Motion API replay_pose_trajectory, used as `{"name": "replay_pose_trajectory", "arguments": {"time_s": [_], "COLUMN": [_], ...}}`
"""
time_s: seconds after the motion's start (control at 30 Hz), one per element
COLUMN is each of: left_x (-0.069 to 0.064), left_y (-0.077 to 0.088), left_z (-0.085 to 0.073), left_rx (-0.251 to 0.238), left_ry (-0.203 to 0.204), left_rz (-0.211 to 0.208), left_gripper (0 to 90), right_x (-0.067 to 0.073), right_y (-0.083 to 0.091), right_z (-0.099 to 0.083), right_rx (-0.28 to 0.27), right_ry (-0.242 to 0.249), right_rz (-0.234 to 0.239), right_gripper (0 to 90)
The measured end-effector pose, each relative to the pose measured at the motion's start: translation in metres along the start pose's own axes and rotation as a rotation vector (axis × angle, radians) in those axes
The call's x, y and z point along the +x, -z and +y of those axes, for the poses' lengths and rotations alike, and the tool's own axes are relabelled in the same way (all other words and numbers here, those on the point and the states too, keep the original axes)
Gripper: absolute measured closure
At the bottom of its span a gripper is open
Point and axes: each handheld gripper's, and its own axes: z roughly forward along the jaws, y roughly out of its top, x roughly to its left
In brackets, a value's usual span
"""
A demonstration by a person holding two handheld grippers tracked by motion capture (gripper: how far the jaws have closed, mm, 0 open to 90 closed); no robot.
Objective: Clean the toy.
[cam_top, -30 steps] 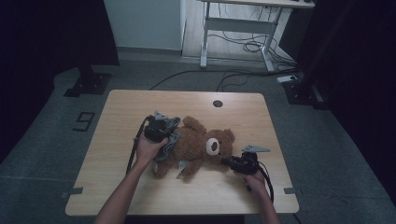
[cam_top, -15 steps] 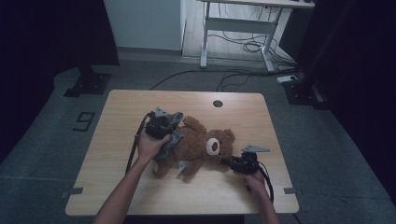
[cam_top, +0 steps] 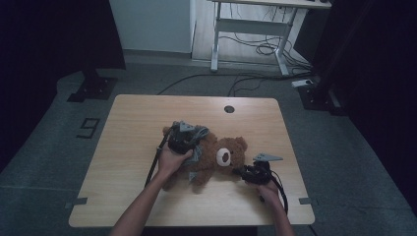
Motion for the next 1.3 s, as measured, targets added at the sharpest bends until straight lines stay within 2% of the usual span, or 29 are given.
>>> {"name": "replay_pose_trajectory", "arguments": {"time_s": [0.1, 0.23, 0.27, 0.3, 0.33, 0.37, 0.4, 0.43, 0.47, 0.57, 0.63, 0.67, 0.7, 0.77, 0.8, 0.83, 0.9, 0.93, 0.97, 1.03, 1.1, 1.2, 1.27, 1.3], "left_x": [-0.007, -0.009, -0.009, -0.009, -0.011, -0.011, -0.015, -0.015, -0.017, -0.019, -0.018, -0.018, -0.017, -0.016, -0.015, -0.015, -0.015, -0.015, -0.015, -0.014, -0.013, -0.012, -0.006, -0.006], "left_y": [0.004, 0.009, 0.009, 0.01, 0.011, 0.011, 0.013, 0.013, 0.014, 0.019, 0.024, 0.024, 0.026, 0.027, 0.028, 0.029, 0.03, 0.031, 0.031, 0.033, 0.034, 0.033, 0.03, 0.03], "left_z": [-0.013, -0.022, -0.022, -0.024, -0.028, -0.028, -0.031, -0.031, -0.033, -0.039, -0.047, -0.047, -0.051, -0.055, -0.056, -0.056, -0.057, -0.057, -0.057, -0.057, -0.056, -0.053, -0.044, -0.044], "left_rx": [-0.024, -0.044, -0.044, -0.048, -0.055, -0.055, -0.059, -0.059, -0.064, -0.073, -0.087, -0.087, -0.098, -0.105, -0.107, -0.109, -0.112, -0.115, -0.115, -0.139, -0.173, -0.171, -0.177, -0.177], "left_ry": [-0.023, -0.021, -0.021, -0.02, -0.021, -0.021, -0.031, -0.031, -0.032, -0.031, -0.018, -0.018, 0.002, 0.01, 0.01, 0.01, 0.012, 0.011, 0.011, 0.016, 0.013, 0.007, 0.011, 0.011], "left_rz": [0.007, -0.002, -0.002, -0.005, -0.008, -0.008, -0.004, -0.004, -0.003, -0.016, -0.027, -0.027, -0.049, -0.06, -0.061, -0.061, -0.059, -0.055, -0.055, -0.048, -0.031, -0.024, -0.012, -0.012], "left_gripper": [81.6, 81.8, 81.9, 81.9, 81.9, 82.0, 82.0, 82.0, 82.1, 82.1, 82.1, 82.1, 82.1, 82.1, 82.1, 82.1, 82.1, 82.1, 82.1, 82.1, 82.2, 82.2, 82.2, 82.2], "right_x": [0.001, -0.001, -0.001, -0.002, -0.001, -0.001, 0.001, 0.001, 0.007, 0.013, 0.015, 0.014, 0.013, 0.012, 0.013, 0.013, 0.015, 0.015, 0.015, 0.017, 0.018, 0.018, 0.017, 0.017], "right_y": [0.001, 0.006, 0.006, 0.009, 0.017, 0.017, 0.024, 0.024, 0.024, 0.016, 0.001, -0.003, -0.007, -0.014, -0.015, -0.015, -0.013, -0.012, -0.012, -0.011, -0.011, -0.013, -0.015, -0.015], "right_z": [0.0, -0.001, -0.001, 0.0, 0.005, 0.005, 0.012, 0.012, 0.02, 0.025, 0.029, 0.029, 0.028, 0.026, 0.026, 0.025, 0.026, 0.026, 0.026, 0.027, 0.027, 0.028, 0.032, 0.032], "right_rx": [0.018, 0.003, 0.003, -0.006, -0.053, -0.053, -0.104, -0.104, -0.107, -0.085, -0.061, -0.053, -0.039, -0.013, -0.007, -0.003, -0.007, -0.014, -0.014, -0.043, -0.054, -0.069, -0.108, -0.108], "right_ry": [0.013, -0.002, -0.002, -0.005, -0.008, -0.008, -0.03, -0.03, -0.013, 0.014, 0.011, 0.001, -0.004, -0.004, 0.003, 0.013, 0.03, 0.036, 0.036, 0.039, 0.035, 0.031, 0.03, 0.03], "right_rz": [-0.004, -0.004, -0.004, 0.005, 0.025, 0.025, 0.024, 0.024, 0.013, 0.008, 0.039, 0.053, 0.079, 0.117, 0.131, 0.139, 0.143, 0.139, 0.139, 0.11, 0.098, 0.084, 0.045, 0.045], "right_gripper": [52.7, 33.8, 33.8, 30.2, 23.8, 23.8, 19.0, 19.0, 14.2, 11.4, 0.6, 0.0, 0.0, 0.0, 2.7, 6.6, 21.4, 31.0, 31.0, 47.6, 50.7, 52.3, 55.0, 55.0]}}
